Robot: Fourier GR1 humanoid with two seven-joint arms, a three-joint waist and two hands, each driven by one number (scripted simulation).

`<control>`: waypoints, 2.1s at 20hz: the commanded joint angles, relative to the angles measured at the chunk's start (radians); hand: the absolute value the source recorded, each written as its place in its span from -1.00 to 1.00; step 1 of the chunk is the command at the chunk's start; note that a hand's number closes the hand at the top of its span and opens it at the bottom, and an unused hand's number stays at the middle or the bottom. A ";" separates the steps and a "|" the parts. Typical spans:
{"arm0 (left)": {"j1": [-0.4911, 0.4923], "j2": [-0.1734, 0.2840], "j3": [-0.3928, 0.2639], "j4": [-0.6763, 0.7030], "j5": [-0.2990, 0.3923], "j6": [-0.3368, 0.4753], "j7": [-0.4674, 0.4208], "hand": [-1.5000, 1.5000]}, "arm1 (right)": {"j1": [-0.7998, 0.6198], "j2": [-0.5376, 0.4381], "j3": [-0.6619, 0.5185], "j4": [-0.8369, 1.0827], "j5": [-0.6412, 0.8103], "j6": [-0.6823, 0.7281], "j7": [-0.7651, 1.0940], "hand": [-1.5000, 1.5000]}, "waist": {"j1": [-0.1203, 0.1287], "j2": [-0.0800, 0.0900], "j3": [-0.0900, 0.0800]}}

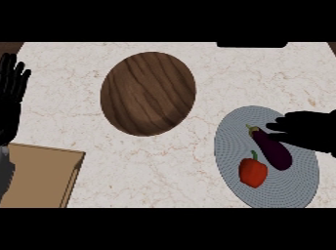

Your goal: Pick the eggplant from the placemat and place it in the bowl

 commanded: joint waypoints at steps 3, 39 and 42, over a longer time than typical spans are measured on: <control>0.016 0.013 0.048 -0.047 0.002 -0.024 0.038 0.00 | 0.057 0.033 0.023 0.105 0.184 -0.056 -0.175 -1.00 | -0.006 -0.002 0.001; -0.017 -0.068 0.140 -0.018 -0.095 -0.110 0.054 0.00 | -0.045 0.411 0.094 0.631 0.659 -0.272 -0.379 -1.00 | -0.010 -0.002 0.000; -0.001 -0.105 0.125 0.051 -0.126 -0.116 -0.022 0.00 | -0.076 0.453 0.091 0.679 0.687 -0.262 -0.376 -1.00 | -0.009 -0.001 0.000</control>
